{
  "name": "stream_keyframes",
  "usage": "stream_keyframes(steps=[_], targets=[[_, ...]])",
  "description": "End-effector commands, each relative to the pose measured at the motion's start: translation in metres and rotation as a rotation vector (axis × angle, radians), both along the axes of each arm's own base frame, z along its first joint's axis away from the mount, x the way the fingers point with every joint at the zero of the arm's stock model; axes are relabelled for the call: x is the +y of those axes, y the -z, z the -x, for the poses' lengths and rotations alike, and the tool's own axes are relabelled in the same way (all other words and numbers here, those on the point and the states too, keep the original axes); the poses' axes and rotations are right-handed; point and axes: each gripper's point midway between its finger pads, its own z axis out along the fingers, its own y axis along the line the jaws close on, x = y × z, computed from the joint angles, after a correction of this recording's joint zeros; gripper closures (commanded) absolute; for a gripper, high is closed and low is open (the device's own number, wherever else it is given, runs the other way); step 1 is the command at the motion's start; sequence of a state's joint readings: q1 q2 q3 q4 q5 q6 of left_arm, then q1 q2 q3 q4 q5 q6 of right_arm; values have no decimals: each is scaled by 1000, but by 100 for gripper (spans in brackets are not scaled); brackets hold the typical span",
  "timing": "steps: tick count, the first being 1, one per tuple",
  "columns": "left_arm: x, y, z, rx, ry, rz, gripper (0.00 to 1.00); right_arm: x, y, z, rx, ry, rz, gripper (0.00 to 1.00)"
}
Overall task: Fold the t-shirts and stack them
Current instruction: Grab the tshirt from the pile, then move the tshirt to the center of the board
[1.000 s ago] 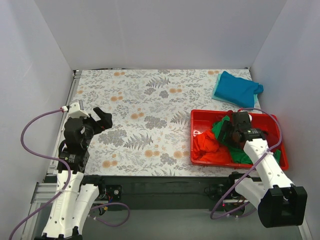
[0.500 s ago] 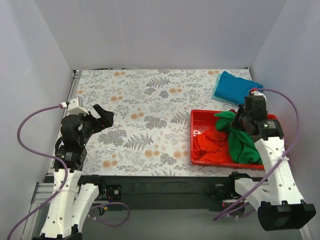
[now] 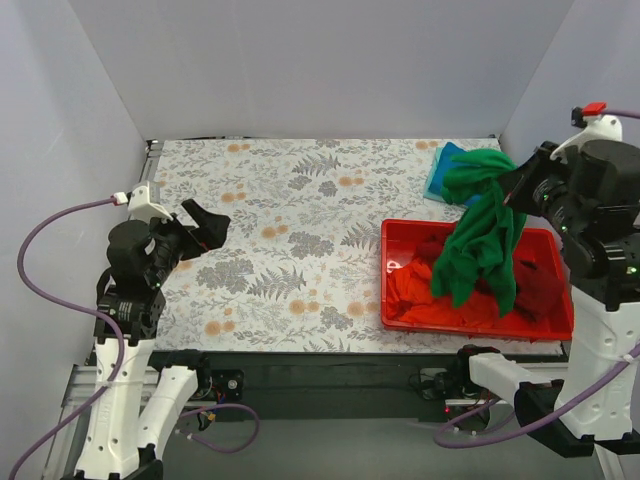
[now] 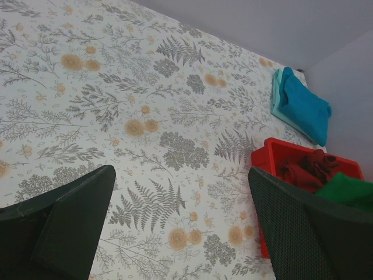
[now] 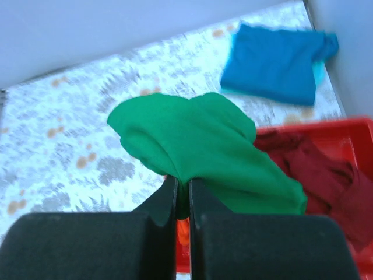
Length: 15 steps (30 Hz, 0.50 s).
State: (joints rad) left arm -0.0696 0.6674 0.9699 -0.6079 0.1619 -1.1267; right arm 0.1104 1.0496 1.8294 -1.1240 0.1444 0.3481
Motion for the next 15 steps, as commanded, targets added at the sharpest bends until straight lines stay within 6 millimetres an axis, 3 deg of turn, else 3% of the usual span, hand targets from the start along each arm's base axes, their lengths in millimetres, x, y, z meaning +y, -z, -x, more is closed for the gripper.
stream_keyframes(steps=[1, 2, 3, 8, 9, 11, 12, 14, 15], targets=[[-8, -13, 12, -4, 46, 24, 2, 20, -75, 10, -213, -145, -8, 99], [-13, -15, 14, -7, 78, 29, 2, 34, -82, 8, -225, -225, -27, 99], [-17, -17, 16, -15, 100, 32, 2, 40, -102, 12, -286, -261, -34, 99], [-22, -21, 20, -21, 128, 54, 2, 85, -136, 10, -405, -500, -145, 99], [-23, -22, 21, -22, 128, 60, 2, 95, -152, 15, -470, -574, -161, 99], [-24, -23, 21, -22, 125, 79, 2, 105, -162, 16, -507, -628, -201, 99], [-24, -24, 21, -20, 126, 85, 2, 111, -177, 21, -570, -674, -209, 99], [-25, -26, 22, -23, 121, 100, 2, 123, -178, 23, -572, -748, -277, 99], [-25, -28, 23, -27, 121, 103, 2, 126, -193, 26, -649, -786, -280, 99]])
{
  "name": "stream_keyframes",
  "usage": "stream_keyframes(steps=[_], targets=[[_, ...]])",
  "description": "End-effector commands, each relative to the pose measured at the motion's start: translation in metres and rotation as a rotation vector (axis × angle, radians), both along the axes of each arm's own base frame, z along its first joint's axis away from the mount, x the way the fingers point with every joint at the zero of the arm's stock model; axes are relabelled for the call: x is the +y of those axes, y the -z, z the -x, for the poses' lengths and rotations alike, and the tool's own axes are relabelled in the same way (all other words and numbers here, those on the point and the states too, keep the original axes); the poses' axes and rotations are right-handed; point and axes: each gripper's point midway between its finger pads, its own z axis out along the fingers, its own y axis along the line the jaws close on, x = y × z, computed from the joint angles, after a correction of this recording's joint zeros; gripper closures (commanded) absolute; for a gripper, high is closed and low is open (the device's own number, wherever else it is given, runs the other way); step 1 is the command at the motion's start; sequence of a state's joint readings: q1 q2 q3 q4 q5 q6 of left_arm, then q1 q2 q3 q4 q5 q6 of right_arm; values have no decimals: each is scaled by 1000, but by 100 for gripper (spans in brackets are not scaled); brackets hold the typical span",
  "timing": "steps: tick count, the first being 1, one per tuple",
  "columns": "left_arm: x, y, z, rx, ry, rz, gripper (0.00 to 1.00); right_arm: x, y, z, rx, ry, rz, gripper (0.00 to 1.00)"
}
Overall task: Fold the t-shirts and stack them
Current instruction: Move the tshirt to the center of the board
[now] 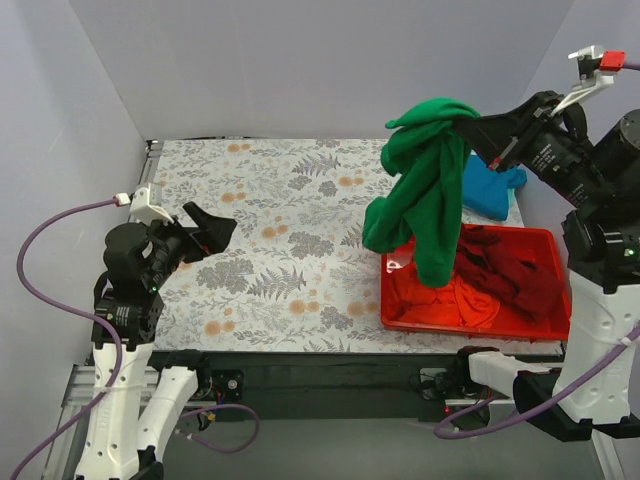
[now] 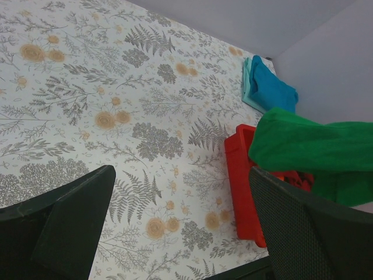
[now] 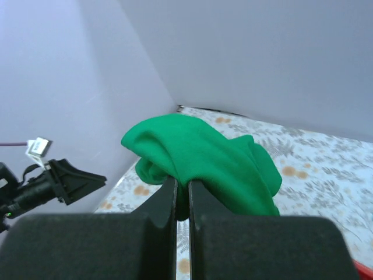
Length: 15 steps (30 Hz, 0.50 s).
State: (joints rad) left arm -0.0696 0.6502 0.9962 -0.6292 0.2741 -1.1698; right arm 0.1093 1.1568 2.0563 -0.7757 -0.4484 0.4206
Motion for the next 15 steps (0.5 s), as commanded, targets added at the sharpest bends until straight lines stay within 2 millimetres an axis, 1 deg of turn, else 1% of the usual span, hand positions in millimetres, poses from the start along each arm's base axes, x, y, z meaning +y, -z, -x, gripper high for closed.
stream_keyframes(steps=[1, 2, 3, 5, 6, 7, 8, 9, 10, 11, 12, 13, 14, 15], targets=[[-5, -15, 8, -17, 18, 40, 2, 29, -57, 22, -243, -227, -99, 99], [-5, -16, 8, -17, 17, 44, 2, 32, -49, 14, -219, -244, -118, 99], [-5, -17, 8, -15, 15, 51, 2, 36, -54, 15, -243, -275, -135, 99], [-6, -18, 8, -11, 14, 56, 2, 40, -49, 7, -231, -288, -142, 99], [-5, -17, 7, -8, 13, 55, 2, 46, -49, 6, -247, -300, -133, 99], [-4, -17, 5, -6, 5, 53, 2, 52, -43, -4, -222, -307, -122, 99], [-4, -16, 5, -3, 1, 52, 2, 59, -39, -9, -212, -312, -110, 99], [-3, -13, 3, 11, -7, 49, 2, 70, -46, -5, -228, -323, -104, 99], [-1, -11, 2, 22, -13, 40, 2, 81, -31, -21, -190, -320, -61, 99], [3, -9, -1, 31, -36, 29, 3, 93, -26, -25, -175, -325, -50, 99], [6, -4, -3, 56, -51, 15, 4, 99, -25, -27, -174, -327, -40, 99], [9, -2, -5, 56, -63, -6, 5, 108, -13, -38, -150, -326, -13, 99], [17, -2, -7, 58, -105, -28, 5, 120, -9, -38, -140, -333, -8, 99], [20, 2, -10, 71, -119, -45, 5, 127, -5, -39, -130, -336, 0, 99]])
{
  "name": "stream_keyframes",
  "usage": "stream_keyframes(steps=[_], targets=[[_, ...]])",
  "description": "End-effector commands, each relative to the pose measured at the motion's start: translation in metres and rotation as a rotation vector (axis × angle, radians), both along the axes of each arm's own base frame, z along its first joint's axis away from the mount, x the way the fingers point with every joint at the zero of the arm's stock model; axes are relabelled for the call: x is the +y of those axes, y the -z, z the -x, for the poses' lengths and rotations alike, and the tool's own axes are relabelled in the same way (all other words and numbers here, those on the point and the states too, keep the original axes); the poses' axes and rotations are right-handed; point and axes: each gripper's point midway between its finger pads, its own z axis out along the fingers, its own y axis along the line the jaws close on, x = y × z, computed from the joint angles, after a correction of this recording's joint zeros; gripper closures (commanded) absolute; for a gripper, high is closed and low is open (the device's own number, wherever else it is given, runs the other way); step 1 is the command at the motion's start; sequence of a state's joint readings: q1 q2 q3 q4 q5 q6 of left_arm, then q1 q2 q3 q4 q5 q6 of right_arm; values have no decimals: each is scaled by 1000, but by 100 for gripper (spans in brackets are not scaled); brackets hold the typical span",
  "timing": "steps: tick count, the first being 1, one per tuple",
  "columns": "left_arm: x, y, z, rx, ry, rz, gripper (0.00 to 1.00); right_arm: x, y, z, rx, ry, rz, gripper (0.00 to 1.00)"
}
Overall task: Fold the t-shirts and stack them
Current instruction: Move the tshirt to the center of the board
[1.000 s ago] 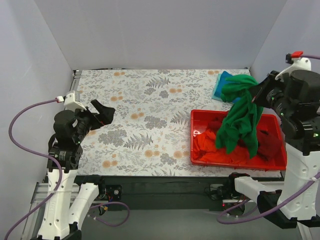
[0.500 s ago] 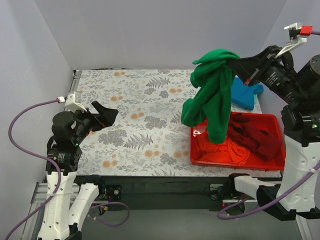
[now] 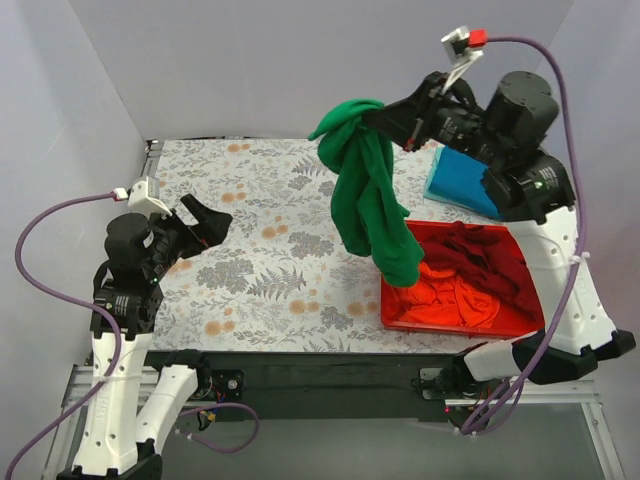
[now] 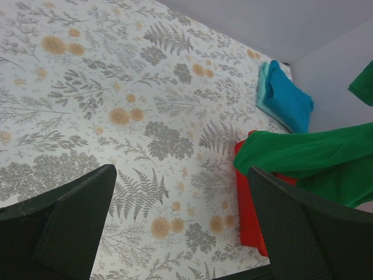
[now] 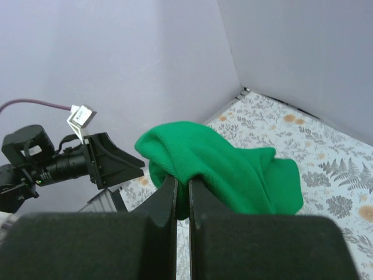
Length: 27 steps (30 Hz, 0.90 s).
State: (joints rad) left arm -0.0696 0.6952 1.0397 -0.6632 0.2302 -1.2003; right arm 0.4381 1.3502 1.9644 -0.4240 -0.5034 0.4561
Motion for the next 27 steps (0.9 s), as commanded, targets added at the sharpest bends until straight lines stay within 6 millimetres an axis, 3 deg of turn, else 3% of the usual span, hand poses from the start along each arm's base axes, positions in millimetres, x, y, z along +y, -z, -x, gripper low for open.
stream_keyframes(steps=[1, 4, 9, 12, 13, 15, 16, 19, 22, 24, 25, 27], targets=[[18, 7, -3, 46, -79, -85, 5, 17, -6, -8, -91, 51, 41, 99], [27, 6, -5, 63, -119, -114, 5, 48, 12, -2, -65, 30, 88, 99], [29, -5, -4, 33, -135, -104, 4, 81, 50, -3, 12, 32, 152, 99], [31, 5, -3, 73, -147, -115, 4, 99, 99, -23, 114, 72, 234, 99], [32, 10, -3, 88, -150, -117, 4, 108, 128, -34, 158, 81, 291, 97], [34, 16, -2, 105, -166, -117, 6, 116, 179, -50, 209, 109, 402, 76], [36, 21, -1, 118, -176, -118, 7, 121, 221, -60, 250, 114, 504, 49], [51, 27, 1, 142, -248, -164, 9, 115, 300, -63, 357, 151, 685, 2], [62, 36, 3, 166, -287, -209, 11, 104, 339, -41, 415, 143, 743, 2], [58, 48, 0, 197, -270, -206, 12, 102, 342, -35, 421, 148, 710, 2], [56, 52, -1, 209, -259, -201, 13, 90, 351, -28, 437, 163, 723, 2], [48, 64, -7, 234, -227, -177, 16, 77, 349, -24, 436, 208, 709, 2]])
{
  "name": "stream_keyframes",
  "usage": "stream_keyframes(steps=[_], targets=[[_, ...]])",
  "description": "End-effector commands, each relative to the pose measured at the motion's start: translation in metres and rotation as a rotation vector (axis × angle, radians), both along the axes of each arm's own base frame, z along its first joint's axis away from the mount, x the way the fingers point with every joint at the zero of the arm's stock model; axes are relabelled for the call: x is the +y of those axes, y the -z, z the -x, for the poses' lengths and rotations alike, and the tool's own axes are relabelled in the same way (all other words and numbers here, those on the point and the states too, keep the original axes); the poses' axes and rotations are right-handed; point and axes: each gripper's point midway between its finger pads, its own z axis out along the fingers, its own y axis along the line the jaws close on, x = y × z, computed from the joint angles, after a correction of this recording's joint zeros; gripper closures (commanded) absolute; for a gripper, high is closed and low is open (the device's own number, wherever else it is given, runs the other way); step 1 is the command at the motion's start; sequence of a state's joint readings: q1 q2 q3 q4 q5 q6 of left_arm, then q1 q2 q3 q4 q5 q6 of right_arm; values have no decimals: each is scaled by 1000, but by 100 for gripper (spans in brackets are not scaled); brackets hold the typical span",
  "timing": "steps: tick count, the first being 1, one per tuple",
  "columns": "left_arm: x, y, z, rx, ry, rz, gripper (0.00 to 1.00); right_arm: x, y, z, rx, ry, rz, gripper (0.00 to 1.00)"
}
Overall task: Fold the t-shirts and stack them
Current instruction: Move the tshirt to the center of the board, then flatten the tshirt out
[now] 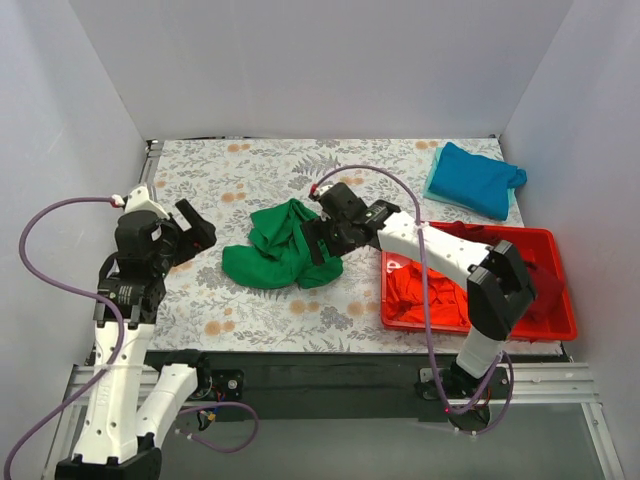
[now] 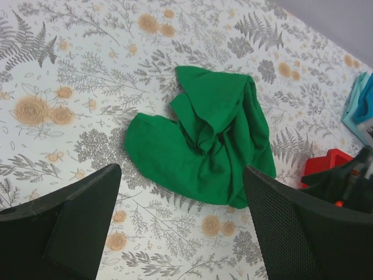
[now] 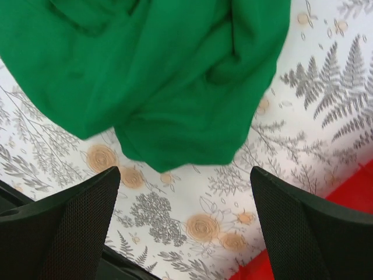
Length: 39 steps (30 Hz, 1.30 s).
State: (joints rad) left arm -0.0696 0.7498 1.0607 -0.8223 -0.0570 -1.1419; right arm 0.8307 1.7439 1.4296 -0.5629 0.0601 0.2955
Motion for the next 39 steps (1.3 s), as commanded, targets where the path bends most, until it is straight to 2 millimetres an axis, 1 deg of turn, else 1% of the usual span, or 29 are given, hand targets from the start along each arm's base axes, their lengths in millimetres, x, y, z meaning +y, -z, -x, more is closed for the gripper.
stream_keyframes(steps=[1, 2, 3, 4, 5, 7, 8, 9, 10, 11, 13, 15, 17, 19, 20, 22, 23, 28, 29, 31, 32, 33, 34, 35, 37, 39], targets=[[-5, 25, -6, 66, 20, 13, 16, -11, -70, -4, -170, 78, -140, 2], [-7, 28, -8, 70, 25, 22, 17, -20, -54, 3, -147, 87, -113, 2], [-10, 31, -14, 69, 25, 37, 17, -23, -51, 6, -144, 102, -117, 2], [-13, 34, -16, 73, 37, 49, 18, -27, -53, 9, -146, 110, -127, 2], [-15, 36, -19, 76, 38, 58, 18, -35, -37, 16, -122, 117, -105, 2], [-27, 43, -28, 90, 55, 85, 20, -38, -30, 23, -97, 129, -115, 2], [-33, 46, -31, 95, 64, 91, 20, -42, -19, 29, -76, 134, -108, 2], [-53, 52, -35, 107, 102, 100, 20, -42, -14, 34, -54, 129, -116, 3], [-58, 58, -38, 116, 86, 76, 20, -40, -16, 35, -51, 137, -145, 4], [-83, 70, -36, 152, 147, 56, 20, -40, -8, 42, -26, 128, -153, 4], [-103, 81, -38, 185, 172, 59, 20, -37, -10, 45, -20, 127, -189, 5], [-115, 99, -39, 237, 185, 60, 20, -36, -6, 50, -1, 114, -196, 6], [-115, 113, -39, 265, 166, 64, 20, -35, -7, 52, 6, 110, -206, 7], [-117, 120, -42, 264, 159, 74, 21, -36, -7, 54, 4, 106, -214, 7], [-117, 130, -41, 288, 147, 77, 22, -35, -9, 54, 0, 105, -221, 7], [-119, 140, -42, 309, 146, 80, 23, -34, -8, 54, 2, 102, -224, 7], [-121, 149, -42, 337, 144, 79, 23, -33, -9, 54, 3, 98, -228, 7], [-129, 166, -46, 351, 153, 95, 25, -29, -10, 50, 3, 103, -239, 7], [-132, 166, -48, 347, 157, 100, 25, -25, -11, 55, 21, 82, -255, 7], [-135, 171, -55, 345, 158, 100, 26, -24, -9, 56, 29, 83, -257, 7], [-136, 180, -57, 367, 152, 86, 27, -24, -7, 56, 31, 84, -255, 7], [-135, 183, -59, 375, 150, 75, 29, -24, -4, 56, 39, 87, -251, 7], [-137, 182, -63, 372, 158, 59, 31, -23, -2, 56, 45, 87, -250, 8], [-135, 189, -65, 393, 150, 41, 34, -23, -1, 57, 51, 87, -248, 8], [-135, 189, -70, 385, 142, 24, 40, -22, 2, 59, 63, 87, -251, 9], [-131, 193, -76, 384, 123, -1, 42, -22, 5, 60, 68, 88, -253, 9]])
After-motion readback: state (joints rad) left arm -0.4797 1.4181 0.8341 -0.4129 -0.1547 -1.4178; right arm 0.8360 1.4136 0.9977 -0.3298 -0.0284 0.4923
